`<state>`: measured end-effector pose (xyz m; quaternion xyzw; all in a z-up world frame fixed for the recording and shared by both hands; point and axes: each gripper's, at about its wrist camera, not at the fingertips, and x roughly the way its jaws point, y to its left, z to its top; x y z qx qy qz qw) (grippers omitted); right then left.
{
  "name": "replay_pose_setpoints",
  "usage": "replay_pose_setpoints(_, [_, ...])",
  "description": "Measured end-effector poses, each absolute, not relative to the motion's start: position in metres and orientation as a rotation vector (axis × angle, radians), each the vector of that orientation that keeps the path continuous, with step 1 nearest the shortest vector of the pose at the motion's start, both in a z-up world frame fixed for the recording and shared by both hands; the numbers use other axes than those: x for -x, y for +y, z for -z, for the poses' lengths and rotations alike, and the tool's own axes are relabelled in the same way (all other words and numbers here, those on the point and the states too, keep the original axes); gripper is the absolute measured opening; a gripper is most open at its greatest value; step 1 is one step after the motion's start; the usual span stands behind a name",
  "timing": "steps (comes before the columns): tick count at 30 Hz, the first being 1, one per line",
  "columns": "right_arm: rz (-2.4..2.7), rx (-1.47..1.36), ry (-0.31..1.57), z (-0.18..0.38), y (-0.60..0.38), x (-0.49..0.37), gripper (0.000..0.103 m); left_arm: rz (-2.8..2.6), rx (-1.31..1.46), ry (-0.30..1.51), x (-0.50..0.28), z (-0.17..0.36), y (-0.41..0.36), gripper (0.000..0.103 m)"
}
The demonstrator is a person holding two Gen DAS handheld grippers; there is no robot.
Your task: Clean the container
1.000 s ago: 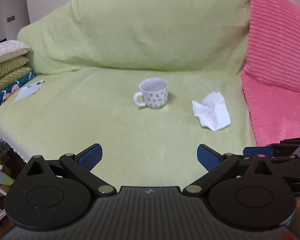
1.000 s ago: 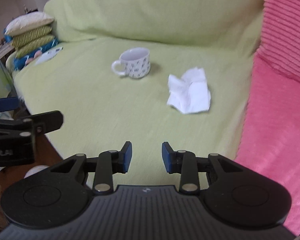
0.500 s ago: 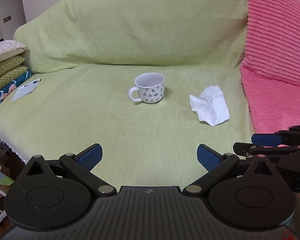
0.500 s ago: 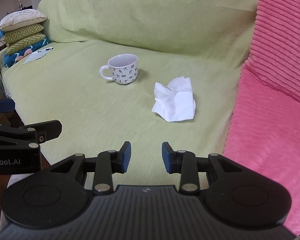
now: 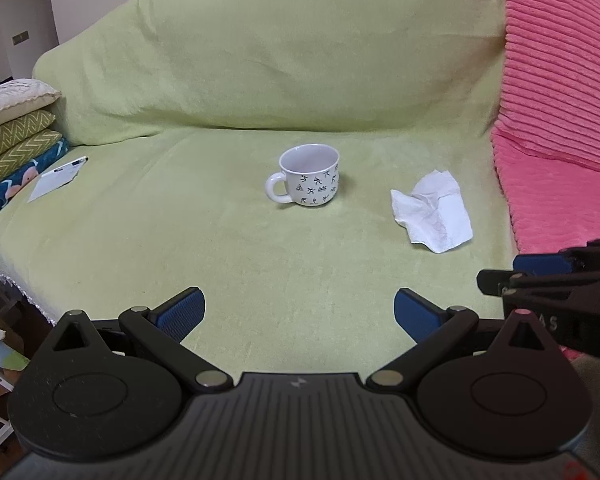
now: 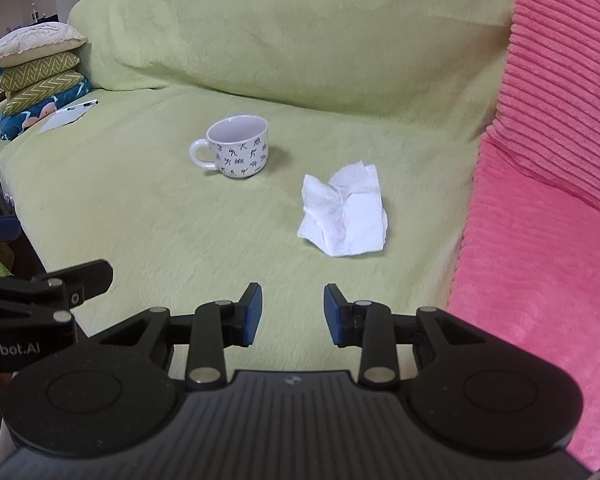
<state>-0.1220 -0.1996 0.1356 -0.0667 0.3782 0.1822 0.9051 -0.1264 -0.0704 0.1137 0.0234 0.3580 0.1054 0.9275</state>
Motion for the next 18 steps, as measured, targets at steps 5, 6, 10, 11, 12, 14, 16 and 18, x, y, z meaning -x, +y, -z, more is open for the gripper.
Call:
replay_pose_setpoints(5, [-0.378, 0.135, 0.775, -0.138, -0.197, 0.116, 0.03, -0.22, -0.056, 0.735, 0.124, -0.113, -0.067, 0.101])
replay_pose_setpoints(6, [-0.378, 0.137, 0.773, -0.138, -0.197, 0.114, 0.03, -0.221, -0.056, 0.735, 0.124, -0.113, -0.066, 0.101])
replay_pose_setpoints(10, [-0.38, 0.147, 0.771, -0.138, -0.195, 0.111, 0.03, -0.222, -0.065, 0.73, 0.122, -0.112, -0.064, 0.101])
replay_pose_setpoints(11, [-0.38, 0.148, 0.773, -0.138, -0.194, 0.11, 0.03, -0.224, -0.066, 0.729, 0.121, -0.112, -0.064, 0.101])
replay_pose_setpoints(12, [-0.38, 0.149, 0.774, -0.138, -0.194, 0.109, 0.03, -0.225, -0.067, 0.729, 0.121, -0.112, -0.064, 0.101])
replay_pose_setpoints(14, [-0.381, 0.15, 0.776, -0.137, -0.194, 0.107, 0.03, -0.219, -0.07, 0.731, 0.119, -0.111, -0.062, 0.101])
replay_pose_setpoints(16, [-0.38, 0.152, 0.78, -0.136, -0.194, 0.106, 0.03, -0.216, -0.072, 0.733, 0.118, -0.11, -0.062, 0.101])
replay_pose_setpoints(18, [-0.376, 0.152, 0.782, -0.135, -0.194, 0.105, 0.03, -0.213, -0.074, 0.736, 0.116, -0.109, -0.062, 0.101])
